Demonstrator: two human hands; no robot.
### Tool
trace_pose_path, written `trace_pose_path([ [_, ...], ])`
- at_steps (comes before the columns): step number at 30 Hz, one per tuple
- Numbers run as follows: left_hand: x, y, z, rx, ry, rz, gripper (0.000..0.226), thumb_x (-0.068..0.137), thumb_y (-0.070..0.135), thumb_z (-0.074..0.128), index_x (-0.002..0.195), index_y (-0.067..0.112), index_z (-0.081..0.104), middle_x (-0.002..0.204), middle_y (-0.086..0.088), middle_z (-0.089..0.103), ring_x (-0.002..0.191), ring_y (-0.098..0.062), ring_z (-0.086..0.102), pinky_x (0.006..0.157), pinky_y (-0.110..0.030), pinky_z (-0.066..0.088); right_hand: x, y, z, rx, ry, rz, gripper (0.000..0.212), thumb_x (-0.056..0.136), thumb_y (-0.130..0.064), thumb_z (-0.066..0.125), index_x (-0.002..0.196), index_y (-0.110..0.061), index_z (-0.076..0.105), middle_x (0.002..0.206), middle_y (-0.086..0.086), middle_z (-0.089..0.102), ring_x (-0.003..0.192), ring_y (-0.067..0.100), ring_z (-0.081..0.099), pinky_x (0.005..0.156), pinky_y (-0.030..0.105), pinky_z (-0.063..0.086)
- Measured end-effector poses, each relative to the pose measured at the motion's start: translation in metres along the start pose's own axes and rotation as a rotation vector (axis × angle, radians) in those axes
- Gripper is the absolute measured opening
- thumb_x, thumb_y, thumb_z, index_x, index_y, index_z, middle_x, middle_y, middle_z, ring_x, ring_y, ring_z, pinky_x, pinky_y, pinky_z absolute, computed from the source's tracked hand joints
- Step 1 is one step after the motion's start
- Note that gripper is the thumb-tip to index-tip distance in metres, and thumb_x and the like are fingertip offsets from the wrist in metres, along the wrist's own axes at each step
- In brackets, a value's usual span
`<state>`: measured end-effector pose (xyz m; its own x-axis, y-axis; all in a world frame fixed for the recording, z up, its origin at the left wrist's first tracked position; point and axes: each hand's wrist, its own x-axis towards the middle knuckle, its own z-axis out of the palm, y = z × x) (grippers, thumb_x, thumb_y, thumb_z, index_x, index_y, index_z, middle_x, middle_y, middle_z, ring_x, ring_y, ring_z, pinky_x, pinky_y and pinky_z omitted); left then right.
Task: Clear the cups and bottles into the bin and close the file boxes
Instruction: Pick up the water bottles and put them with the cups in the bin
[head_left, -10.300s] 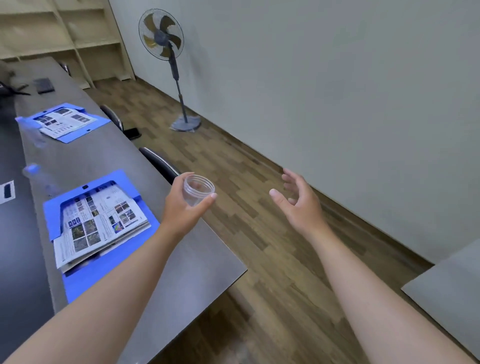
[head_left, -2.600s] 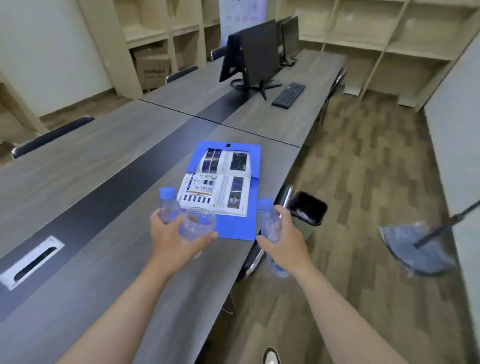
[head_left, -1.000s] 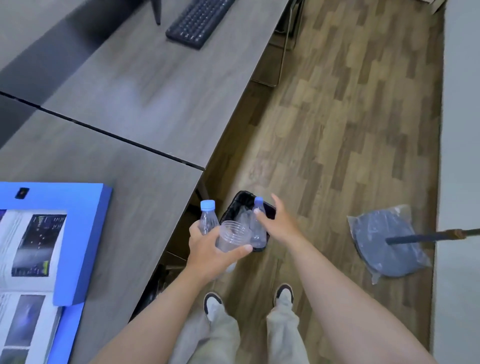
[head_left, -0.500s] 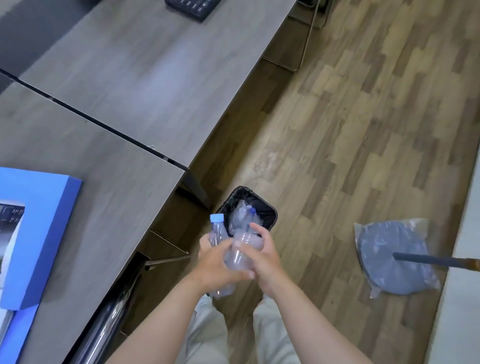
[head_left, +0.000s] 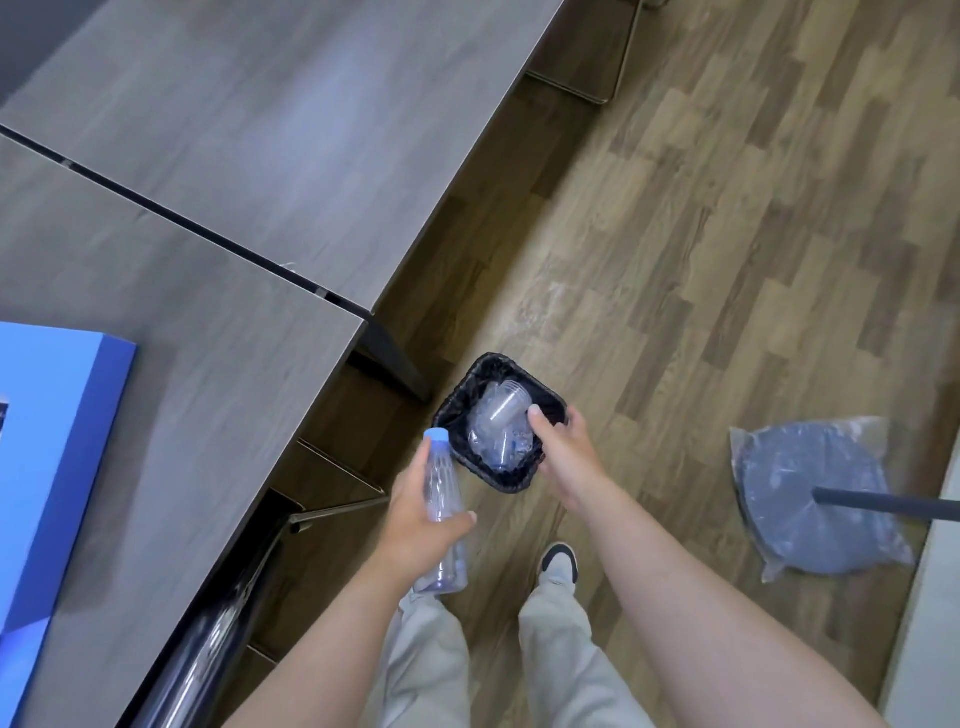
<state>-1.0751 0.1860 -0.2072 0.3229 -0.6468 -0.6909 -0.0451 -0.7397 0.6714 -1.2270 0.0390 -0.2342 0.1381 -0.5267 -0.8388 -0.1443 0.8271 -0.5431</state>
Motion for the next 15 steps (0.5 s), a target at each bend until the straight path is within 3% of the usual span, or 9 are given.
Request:
trace_pose_path([
  [7, 0.043, 0.036, 0.012, -0.068, -0.032, 0.076, 0.107, 0.077, 0.008, 0.085, 0.160, 0.037, 0.023, 0.147, 0.008, 0.039, 0.141, -0.009, 0.038, 0.119, -0.038, 0.035, -0.006, 0.014, -0.004, 0.032, 0.117, -0.001, 0.074, 0.095, -0.055, 0.059, 0.157, -0.028, 0.028, 0.151, -0.002, 0.047, 0.130, 0.018, 0.050, 0.109, 0.043, 0.044],
  [11, 0.064, 0.047, 0.017, -0.046, -0.047, 0.092, 0.111, 0.072, 0.027, 0.090, 0.161, 0.036, 0.023, 0.157, 0.006, 0.031, 0.146, -0.012, 0.035, 0.121, -0.042, 0.035, -0.010, 0.010, -0.006, -0.013, 0.116, -0.044, 0.071, 0.095, -0.059, 0.056, 0.155, -0.029, 0.030, 0.137, -0.009, 0.049, 0.124, 0.014, 0.050, 0.111, 0.044, 0.044],
  [15, 0.068, 0.052, 0.008, 0.011, -0.010, 0.157, 0.101, 0.076, 0.029, 0.088, 0.158, 0.037, 0.031, 0.149, 0.014, 0.032, 0.145, -0.013, 0.037, 0.121, -0.042, 0.036, -0.012, -0.003, -0.007, -0.071, 0.138, -0.103, 0.068, 0.095, -0.058, 0.058, 0.153, -0.028, 0.036, 0.137, -0.010, 0.052, 0.126, 0.014, 0.053, 0.112, 0.045, 0.044],
])
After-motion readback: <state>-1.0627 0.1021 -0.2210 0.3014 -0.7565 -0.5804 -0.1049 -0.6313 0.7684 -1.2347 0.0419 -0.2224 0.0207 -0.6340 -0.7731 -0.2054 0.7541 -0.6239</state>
